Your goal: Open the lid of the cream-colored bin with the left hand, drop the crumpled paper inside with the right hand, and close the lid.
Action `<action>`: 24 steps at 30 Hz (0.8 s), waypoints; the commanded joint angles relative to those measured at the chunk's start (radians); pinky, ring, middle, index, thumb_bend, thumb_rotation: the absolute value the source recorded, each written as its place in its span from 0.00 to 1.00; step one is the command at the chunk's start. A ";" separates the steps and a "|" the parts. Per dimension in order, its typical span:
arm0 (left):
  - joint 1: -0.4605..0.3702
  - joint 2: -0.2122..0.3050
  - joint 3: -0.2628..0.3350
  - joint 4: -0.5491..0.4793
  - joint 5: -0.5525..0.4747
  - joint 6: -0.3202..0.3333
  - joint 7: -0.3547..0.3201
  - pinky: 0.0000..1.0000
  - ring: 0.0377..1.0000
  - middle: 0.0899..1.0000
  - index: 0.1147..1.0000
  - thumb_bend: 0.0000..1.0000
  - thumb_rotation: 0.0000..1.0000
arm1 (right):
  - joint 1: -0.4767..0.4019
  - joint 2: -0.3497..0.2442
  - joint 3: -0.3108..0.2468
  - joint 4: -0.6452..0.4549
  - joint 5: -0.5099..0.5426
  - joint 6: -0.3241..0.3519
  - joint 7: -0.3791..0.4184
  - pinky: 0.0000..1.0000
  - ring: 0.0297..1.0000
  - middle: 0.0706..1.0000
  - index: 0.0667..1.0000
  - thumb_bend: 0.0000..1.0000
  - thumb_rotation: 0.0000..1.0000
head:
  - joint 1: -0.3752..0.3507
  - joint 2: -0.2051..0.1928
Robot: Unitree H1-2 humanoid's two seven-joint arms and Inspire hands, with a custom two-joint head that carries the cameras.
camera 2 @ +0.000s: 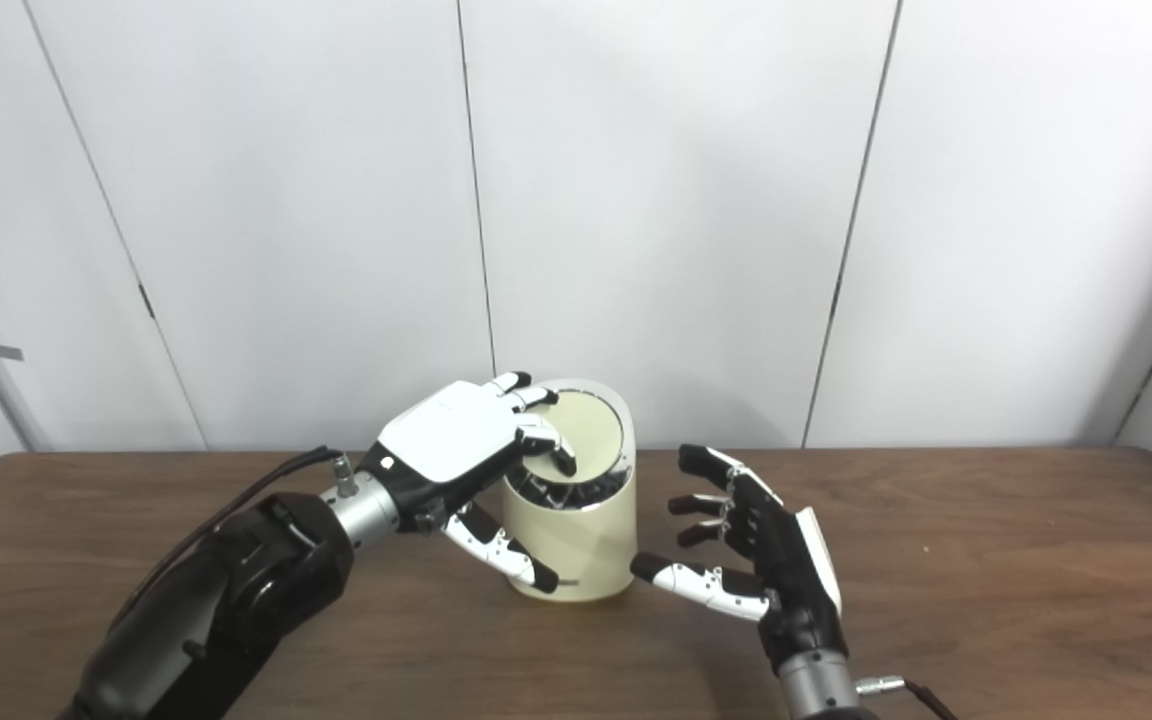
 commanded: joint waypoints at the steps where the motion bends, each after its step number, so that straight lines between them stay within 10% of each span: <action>1: 0.047 0.025 0.009 0.020 -0.040 0.019 -0.052 1.00 0.93 0.72 0.70 0.99 0.46 | -0.030 0.001 -0.001 -0.036 0.000 -0.009 -0.005 0.51 0.64 0.78 0.74 0.79 0.20 | -0.001 0.001; 16: 0.160 -0.068 0.218 0.018 -0.221 -0.092 0.268 1.00 1.00 0.90 0.90 0.80 0.42 | -0.025 -0.006 0.000 -0.037 0.001 -0.001 0.001 0.52 0.64 0.79 0.74 0.79 0.21 | 0.010 0.000; 24: 0.223 -0.151 0.332 0.041 -0.439 -0.126 0.331 0.89 0.99 0.97 0.97 0.77 0.43 | -0.026 -0.007 -0.003 -0.032 0.011 0.001 0.004 0.53 0.65 0.79 0.74 0.79 0.20 | 0.013 0.002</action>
